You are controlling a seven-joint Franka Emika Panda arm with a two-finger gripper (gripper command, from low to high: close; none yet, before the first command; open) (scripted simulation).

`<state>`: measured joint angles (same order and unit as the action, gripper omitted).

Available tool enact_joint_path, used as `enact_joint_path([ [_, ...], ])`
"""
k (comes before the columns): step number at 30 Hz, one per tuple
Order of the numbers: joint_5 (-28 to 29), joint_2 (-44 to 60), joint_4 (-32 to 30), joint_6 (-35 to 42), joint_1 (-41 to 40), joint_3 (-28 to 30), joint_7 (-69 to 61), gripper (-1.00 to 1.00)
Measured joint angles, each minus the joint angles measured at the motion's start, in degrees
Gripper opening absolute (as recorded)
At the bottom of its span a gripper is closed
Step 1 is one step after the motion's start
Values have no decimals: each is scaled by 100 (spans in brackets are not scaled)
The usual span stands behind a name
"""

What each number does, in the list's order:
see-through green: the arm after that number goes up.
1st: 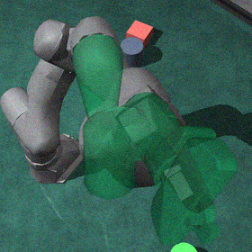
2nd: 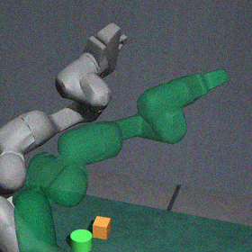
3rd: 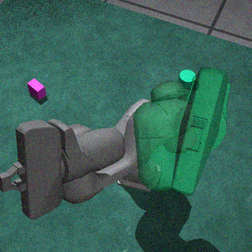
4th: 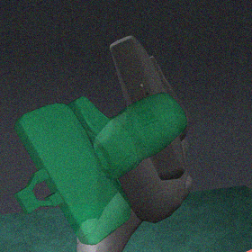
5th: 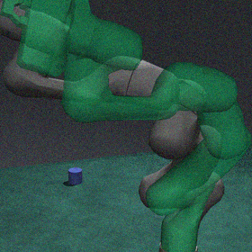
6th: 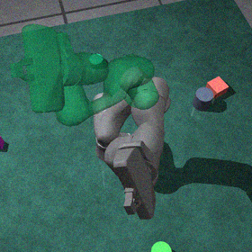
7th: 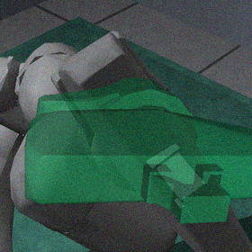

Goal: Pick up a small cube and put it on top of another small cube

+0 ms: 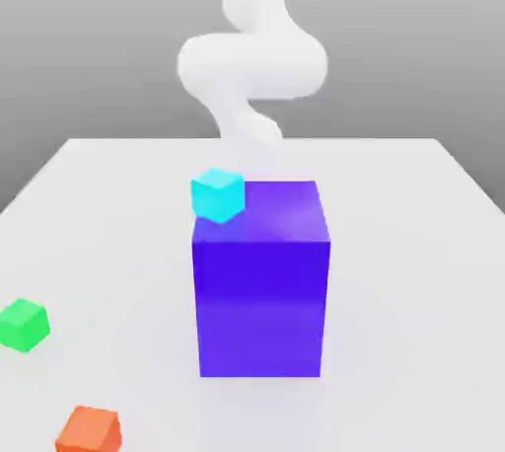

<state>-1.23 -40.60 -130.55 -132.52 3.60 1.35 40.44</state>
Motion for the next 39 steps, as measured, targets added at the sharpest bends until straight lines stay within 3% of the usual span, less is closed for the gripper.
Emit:
enact_joint_path([
  [11,-651,2330,546,-319,1322,346,-2464,0],
  [20,-921,4186,979,-599,1979,70,-4273,0],
  [27,-587,5579,1297,-875,2276,-217,-5320,0],
  [34,223,6920,1613,-1151,2706,-398,-6064,0],
  [38,390,7759,1819,-1690,2809,-363,-6130,0],
  [39,399,7874,1846,-1774,2814,-358,-6130,-100],
])
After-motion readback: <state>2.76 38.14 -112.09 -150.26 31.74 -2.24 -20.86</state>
